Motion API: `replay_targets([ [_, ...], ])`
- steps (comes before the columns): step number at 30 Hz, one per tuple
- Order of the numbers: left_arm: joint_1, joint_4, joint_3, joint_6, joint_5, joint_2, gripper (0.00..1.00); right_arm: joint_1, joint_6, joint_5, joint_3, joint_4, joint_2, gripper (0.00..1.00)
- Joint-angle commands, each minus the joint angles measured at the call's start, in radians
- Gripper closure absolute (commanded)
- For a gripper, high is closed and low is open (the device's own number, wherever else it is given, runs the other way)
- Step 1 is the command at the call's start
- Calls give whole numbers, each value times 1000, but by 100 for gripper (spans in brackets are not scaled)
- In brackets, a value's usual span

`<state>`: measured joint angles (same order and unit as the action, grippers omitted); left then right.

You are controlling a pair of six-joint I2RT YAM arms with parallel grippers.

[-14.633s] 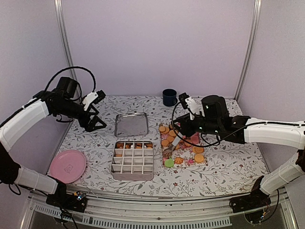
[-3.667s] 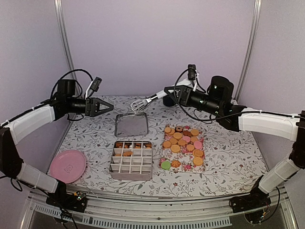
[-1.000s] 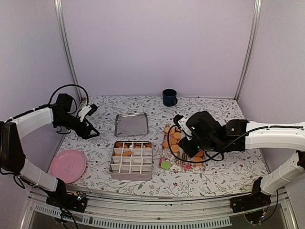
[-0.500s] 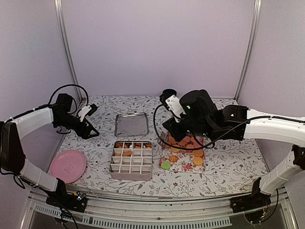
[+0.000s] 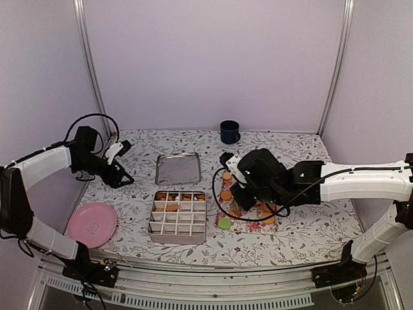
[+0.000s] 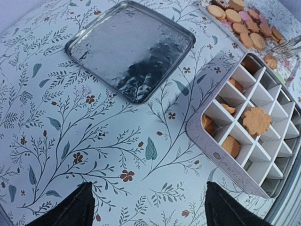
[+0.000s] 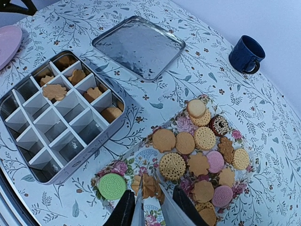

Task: Pack the cookies
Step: Pick up the fake cookies from the plate.

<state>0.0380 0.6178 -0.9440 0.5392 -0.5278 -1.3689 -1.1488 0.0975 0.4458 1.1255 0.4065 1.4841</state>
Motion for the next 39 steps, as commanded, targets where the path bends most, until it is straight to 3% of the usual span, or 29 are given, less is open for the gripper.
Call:
replay_targets([
  [1, -8, -8, 10, 5, -10, 23, 19, 8, 42, 46, -12, -72, -2, 74],
  [20, -7, -6, 12, 9, -8, 24, 19, 11, 83, 68, -77, -150, 14, 62],
  [39, -7, -1, -3, 2, -14, 17, 19, 22, 181, 57, -177, -23, -87, 61],
])
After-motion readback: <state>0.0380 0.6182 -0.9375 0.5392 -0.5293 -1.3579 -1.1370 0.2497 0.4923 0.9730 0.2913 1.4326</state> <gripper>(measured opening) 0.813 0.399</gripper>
